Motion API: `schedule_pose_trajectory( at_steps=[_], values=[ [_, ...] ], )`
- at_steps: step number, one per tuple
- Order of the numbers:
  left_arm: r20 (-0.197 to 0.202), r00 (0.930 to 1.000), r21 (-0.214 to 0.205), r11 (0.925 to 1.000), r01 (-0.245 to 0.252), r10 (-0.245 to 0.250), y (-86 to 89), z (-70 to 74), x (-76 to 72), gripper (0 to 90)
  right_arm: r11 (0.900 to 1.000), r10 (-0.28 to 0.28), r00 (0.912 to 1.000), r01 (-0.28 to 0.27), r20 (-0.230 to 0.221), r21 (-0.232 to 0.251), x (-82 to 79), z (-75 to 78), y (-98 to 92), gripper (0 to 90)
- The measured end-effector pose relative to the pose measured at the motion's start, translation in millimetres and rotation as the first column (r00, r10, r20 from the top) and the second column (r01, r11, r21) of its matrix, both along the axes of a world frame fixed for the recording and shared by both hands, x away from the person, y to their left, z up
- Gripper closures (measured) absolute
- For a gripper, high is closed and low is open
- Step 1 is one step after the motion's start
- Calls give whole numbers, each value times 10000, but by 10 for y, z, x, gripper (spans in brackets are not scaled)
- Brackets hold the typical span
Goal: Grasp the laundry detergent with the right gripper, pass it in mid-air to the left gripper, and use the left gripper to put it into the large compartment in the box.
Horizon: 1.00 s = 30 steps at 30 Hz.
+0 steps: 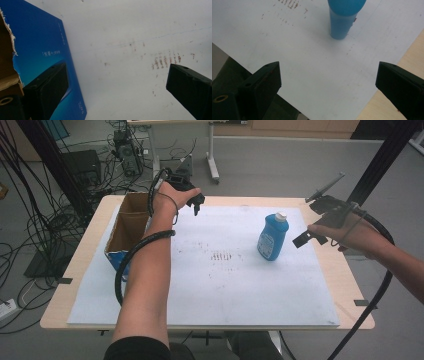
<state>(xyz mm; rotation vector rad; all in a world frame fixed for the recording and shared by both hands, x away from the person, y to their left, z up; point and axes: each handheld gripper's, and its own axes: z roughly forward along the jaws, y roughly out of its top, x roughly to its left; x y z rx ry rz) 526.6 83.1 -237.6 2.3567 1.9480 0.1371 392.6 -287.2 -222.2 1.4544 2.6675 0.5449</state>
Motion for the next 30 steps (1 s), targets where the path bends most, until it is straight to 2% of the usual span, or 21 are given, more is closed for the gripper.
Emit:
schedule_pose_trajectory(
  at_steps=[12,21,30],
  values=[
    [-16,10000,111,9999,10,-10,4,-5,-33,47,10000,2,10000,-2,26,-14,-19,19,-3,61],
    [1,10000,101,9999,61,-61,-14,-12,-67,48,9999,105,9997,-105,206,-41,-40,51,-30,55],
    [40,9999,185,9997,154,-155,-30,-50,-102,49,9999,130,9988,-134,465,76,-37,-89,-69,43]
  ],
)
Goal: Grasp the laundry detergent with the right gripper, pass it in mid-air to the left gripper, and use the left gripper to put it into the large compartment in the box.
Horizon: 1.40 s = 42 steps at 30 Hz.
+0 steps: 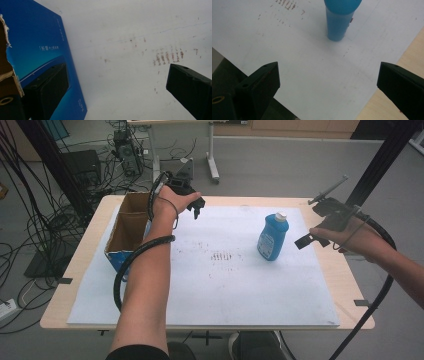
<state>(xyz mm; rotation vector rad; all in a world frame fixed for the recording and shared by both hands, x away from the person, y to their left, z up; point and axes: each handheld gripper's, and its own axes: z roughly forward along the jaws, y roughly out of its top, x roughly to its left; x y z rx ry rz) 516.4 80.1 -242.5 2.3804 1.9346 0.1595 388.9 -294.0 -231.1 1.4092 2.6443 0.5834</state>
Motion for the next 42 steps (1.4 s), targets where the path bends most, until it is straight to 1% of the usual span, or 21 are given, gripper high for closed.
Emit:
schedule_pose_trajectory(
  at_steps=[6,9,10,11,15,18,22,23,24,25,26,27,28,29,30,32,34,36,40,42],
  values=[
    [57,9999,9,9999,143,-143,-22,-20,-26,49,9998,68,9998,-72,195,177,18,-151,15,43],
    [47,9998,65,9998,209,-209,-24,-26,-33,49,9996,13,9991,-26,418,297,34,-242,19,43],
    [47,9998,65,9998,209,-209,-24,-26,-33,49,9996,13,9991,-26,418,297,34,-242,19,43],
    [79,9997,65,9997,233,-233,-25,-30,-39,49,9991,-36,9987,14,511,429,45,-309,18,43],
    [81,9996,88,9996,254,-255,-28,-41,-48,49,9976,-89,9973,38,728,691,73,-450,10,43],
    [87,9996,95,9996,270,-270,-22,-45,-51,48,9967,-100,9941,12,1077,817,94,-536,14,43],
    [88,9997,106,9997,231,-232,-14,-54,-50,48,9937,-144,9911,-5,1321,1119,121,-649,30,42],
    [100,9997,110,9997,216,-217,-14,-58,-50,48,9937,-144,9911,-5,1321,1119,121,-649,30,42],
    [81,9997,116,9997,216,-217,-18,-73,-53,48,9917,-171,9890,-19,1468,1283,130,-703,40,41],
    [81,9997,116,9997,216,-217,-18,-73,-53,48,9917,-171,9890,-19,1468,1283,130,-703,40,41],
    [30,9997,136,9996,245,-245,-24,-84,-54,48,9898,-172,9859,-67,1664,1421,149,-762,44,38],
    [10,9996,157,9995,273,-274,-28,-91,-55,48,9889,-174,9851,-83,1709,1486,156,-789,47,37],
    [7,9996,175,9995,276,-276,-35,-99,-55,48,9889,-170,9825,-109,1853,1485,167,-817,48,36],
    [7,9996,175,9995,276,-276,-35,-99,-55,48,9889,-170,9825,-109,1853,1485,167,-817,48,36],
    [7,9996,140,9995,288,-288,-41,-107,-54,48,9878,-320,9785,-2,2038,1560,185,-866,53,36],
    [-15,9995,159,9993,331,-331,-45,-117,-52,48,9863,-418,9752,55,2171,1650,198,-908,59,36],
    [-10,9994,171,9993,333,-333,-48,-126,-51,48,9859,-460,9736,83,2237,1669,203,-923,63,36],
    [-57,9994,201,9992,351,-350,-47,-142,-49,48,9851,-525,9678,97,2463,1718,221,-982,80,36],
    [-67,9995,217,9993,317,-316,-38,-157,-43,48,9846,-587,9577,91,2817,1744,234,-1046,108,35],
    [-60,9995,214,9992,326,-325,-34,-159,-39,48,9842,-635,9542,113,2925,1768,245,-1085,121,35]
  ],
)
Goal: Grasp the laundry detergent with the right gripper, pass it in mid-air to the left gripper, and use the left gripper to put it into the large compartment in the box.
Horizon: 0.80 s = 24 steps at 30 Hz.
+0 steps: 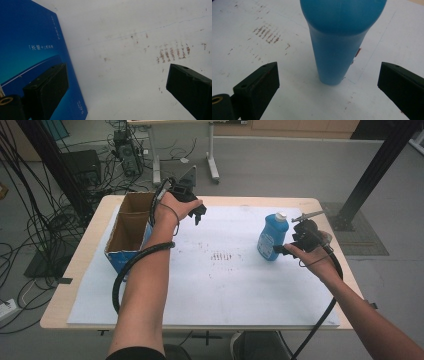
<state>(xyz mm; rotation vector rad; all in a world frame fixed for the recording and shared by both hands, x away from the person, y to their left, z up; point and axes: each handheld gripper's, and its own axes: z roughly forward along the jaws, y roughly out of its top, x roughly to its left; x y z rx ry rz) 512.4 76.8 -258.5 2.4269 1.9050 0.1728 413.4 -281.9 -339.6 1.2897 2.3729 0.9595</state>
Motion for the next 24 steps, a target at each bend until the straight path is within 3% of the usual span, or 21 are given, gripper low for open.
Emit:
schedule_pose_trajectory(
  at_steps=[5,10,19,24],
  values=[
    [64,10000,-40,10000,29,-29,-9,-5,-1,49,9983,-213,9995,201,227,538,34,-114,-5,32],
    [61,10000,-61,10000,47,-46,-22,-15,0,48,9965,-360,9981,320,501,774,45,-185,7,31],
    [41,10000,-83,9999,68,-68,-37,-17,-13,48,9932,-749,9869,611,1429,987,61,-298,47,24],
    [89,9999,-139,9999,50,-49,-39,-9,-26,48,9901,-871,9812,661,1724,1239,60,-354,67,23]
  ],
)
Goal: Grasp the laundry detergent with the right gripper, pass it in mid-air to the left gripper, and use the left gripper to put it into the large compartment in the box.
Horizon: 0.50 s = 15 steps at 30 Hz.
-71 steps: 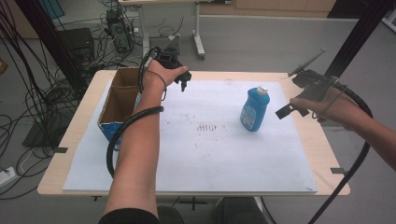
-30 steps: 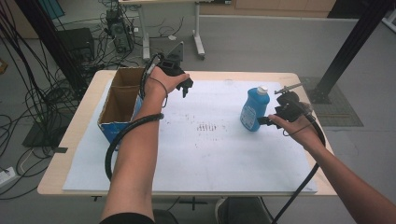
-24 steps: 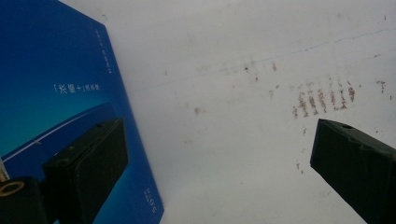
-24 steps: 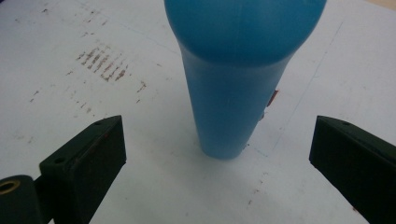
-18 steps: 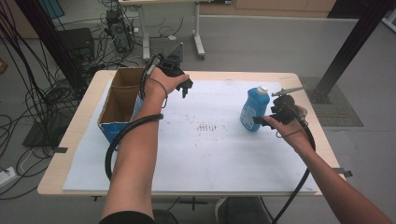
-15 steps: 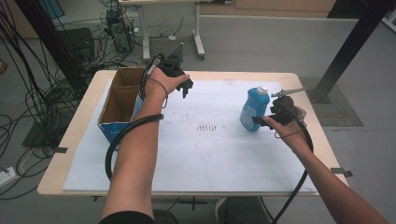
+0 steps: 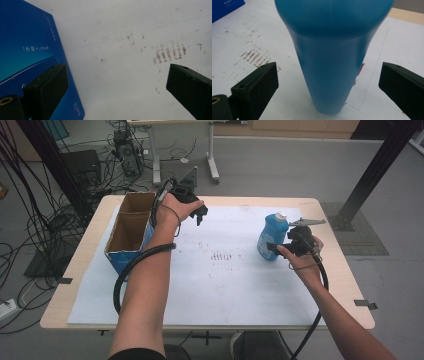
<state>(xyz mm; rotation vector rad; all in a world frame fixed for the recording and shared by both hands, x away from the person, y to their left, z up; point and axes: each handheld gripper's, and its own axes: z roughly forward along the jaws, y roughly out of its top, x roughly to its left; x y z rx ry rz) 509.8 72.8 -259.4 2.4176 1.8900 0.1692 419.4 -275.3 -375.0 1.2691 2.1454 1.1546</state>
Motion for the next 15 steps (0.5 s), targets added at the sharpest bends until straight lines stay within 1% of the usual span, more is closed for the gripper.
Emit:
schedule_pose_trajectory(
  at_steps=[4,7,14,15],
  values=[
    [0,10000,-5,10000,-19,19,11,7,-9,48,10000,45,9995,-45,307,-8,12,-26,22,22],
    [17,10000,-9,10000,-7,7,15,11,-14,48,9999,75,9991,-71,427,-83,22,-52,43,21],
    [50,10000,-2,10000,-29,29,9,16,-17,48,10000,-54,9981,49,620,85,46,-112,69,20],
    [57,10000,2,10000,-10,10,9,20,-15,48,10000,17,9972,-22,748,76,45,-120,76,20]
  ],
)
